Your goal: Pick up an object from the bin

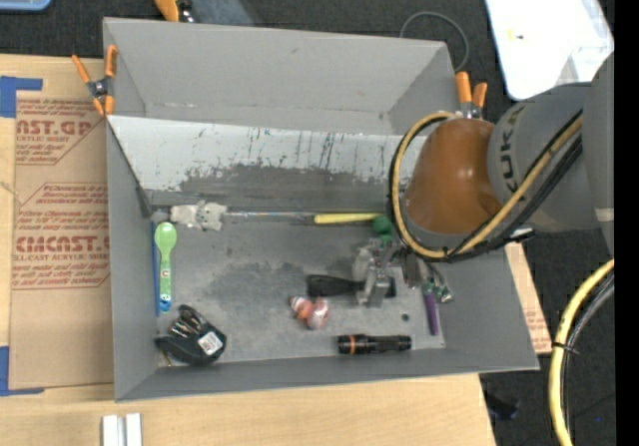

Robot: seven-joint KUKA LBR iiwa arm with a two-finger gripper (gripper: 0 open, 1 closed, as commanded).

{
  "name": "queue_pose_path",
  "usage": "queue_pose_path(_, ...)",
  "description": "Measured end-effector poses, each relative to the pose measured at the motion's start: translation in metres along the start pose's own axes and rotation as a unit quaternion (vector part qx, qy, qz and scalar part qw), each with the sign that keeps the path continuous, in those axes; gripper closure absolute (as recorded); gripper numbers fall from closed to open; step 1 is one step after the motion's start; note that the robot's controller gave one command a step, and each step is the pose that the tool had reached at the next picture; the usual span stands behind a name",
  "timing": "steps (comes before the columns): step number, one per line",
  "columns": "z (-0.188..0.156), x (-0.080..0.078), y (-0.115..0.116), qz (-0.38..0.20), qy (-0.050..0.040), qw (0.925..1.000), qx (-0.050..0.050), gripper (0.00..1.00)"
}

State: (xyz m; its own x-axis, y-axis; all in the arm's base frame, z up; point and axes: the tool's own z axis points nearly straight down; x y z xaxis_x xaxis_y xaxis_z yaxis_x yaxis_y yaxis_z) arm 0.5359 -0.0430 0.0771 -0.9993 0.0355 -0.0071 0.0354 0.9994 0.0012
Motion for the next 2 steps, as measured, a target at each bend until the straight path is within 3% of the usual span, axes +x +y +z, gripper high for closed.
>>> queue_pose_path(2,-0.015,0.001,0.0,0.0,0.0008,1.0,0.0,1.0)
